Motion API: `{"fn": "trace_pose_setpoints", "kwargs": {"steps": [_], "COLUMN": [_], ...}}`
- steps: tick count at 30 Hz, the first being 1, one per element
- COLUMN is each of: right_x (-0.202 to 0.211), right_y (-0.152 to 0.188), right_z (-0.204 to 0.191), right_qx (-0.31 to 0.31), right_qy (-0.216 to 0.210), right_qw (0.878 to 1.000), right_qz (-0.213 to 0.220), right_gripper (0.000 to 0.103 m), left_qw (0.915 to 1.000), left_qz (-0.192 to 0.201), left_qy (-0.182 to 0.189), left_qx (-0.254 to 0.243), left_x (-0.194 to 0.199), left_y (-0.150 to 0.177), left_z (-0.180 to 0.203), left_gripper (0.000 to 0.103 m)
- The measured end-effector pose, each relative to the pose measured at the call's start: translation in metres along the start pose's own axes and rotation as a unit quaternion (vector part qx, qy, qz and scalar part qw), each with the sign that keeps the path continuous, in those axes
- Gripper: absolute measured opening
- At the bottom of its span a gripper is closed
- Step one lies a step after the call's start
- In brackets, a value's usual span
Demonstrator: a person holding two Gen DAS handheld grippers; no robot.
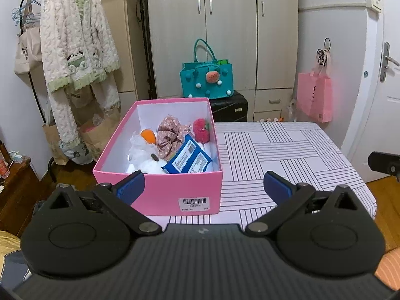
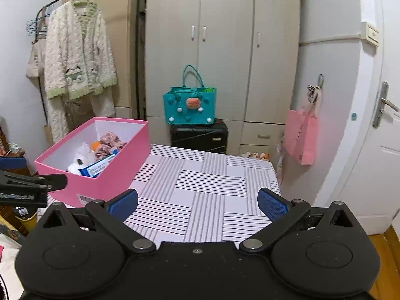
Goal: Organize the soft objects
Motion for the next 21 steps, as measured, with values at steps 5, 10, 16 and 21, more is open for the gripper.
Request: {"fn": "trace_pose_setpoints", "kwargs": {"steps": [5, 10, 16, 21], "right_x": [0.0, -0.003, -0.006, -0.009], "right_y": [0.003, 0.006, 0.009, 0.008], "right_z": [0.008, 0.01, 0.01, 0.01], "right_qx": [-0.013, -0.015, -0.018, -0.015], "right_qy": [0.034, 0.044, 0.048, 0.057], "right_qw": [0.999, 0.999, 0.999, 0.998], "right_qz": [0.002, -0.002, -0.005, -0.007], "right_gripper": [0.103, 0.103, 0.103, 0.103], "left_qw": [0.9998, 0.9996, 0.9996, 0.9995], "left_qz": [0.016, 0.024, 0.017, 0.011], "left_qy": [-0.007, -0.013, -0.021, -0.03], "left_qx": [0.005, -0.001, -0.003, 0.0], "left_x": [0.0, -0.002, -0.008, -0.012], "left_y": [0.0, 0.002, 0.004, 0.005], "left_z": [-0.001, 0.002, 0.002, -0.001], "left_gripper": [0.103, 0.103, 0.103, 0.103]}}
Point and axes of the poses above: each gripper's, at about its wrist camera, not at the fingertips, and x roughly against the way its jaws point, z to its right, y to its underside, the point moved 4 cm from there along -x, roughly the way its jaws point, and after that the axes turned 12 degrees about -y, right-handed, at the moved point
